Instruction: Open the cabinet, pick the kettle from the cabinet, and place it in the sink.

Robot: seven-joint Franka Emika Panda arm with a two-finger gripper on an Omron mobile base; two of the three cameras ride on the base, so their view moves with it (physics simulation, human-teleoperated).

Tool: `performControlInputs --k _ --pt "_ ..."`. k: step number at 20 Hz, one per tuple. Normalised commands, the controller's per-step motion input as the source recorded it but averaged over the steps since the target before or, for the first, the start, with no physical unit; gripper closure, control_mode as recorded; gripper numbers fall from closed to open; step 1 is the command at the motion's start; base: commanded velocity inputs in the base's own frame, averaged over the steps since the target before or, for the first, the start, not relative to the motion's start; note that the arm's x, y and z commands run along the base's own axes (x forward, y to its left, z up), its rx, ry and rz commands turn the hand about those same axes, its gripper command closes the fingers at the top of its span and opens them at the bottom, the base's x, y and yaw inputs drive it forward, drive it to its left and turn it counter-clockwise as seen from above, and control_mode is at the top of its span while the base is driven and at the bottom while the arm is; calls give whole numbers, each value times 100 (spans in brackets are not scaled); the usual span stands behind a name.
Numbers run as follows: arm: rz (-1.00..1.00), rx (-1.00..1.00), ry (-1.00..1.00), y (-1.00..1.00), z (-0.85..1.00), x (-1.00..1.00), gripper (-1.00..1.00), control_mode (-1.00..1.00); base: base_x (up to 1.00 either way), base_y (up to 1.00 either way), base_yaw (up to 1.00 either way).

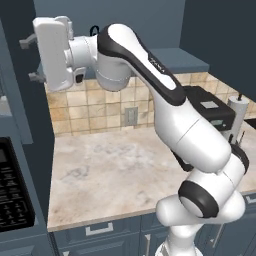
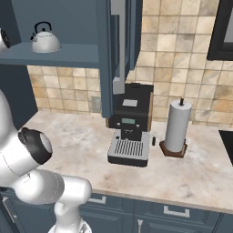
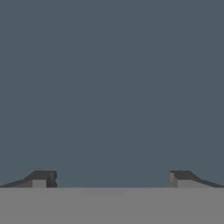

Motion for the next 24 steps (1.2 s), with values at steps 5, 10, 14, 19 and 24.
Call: performControlInputs --k 5,10,14,19,24 --pt "0 0 0 38 -13 0 -100 -100 0 0 0" --pt "0 0 0 41 -13 0 -100 -100 0 0 0" --pt "0 0 0 37 -9 0 -100 -100 0 0 0" --pt "0 0 0 32 -8 1 -100 -100 0 0 0" --pt "0 -6 0 9 -8 0 -100 -100 0 0 0"
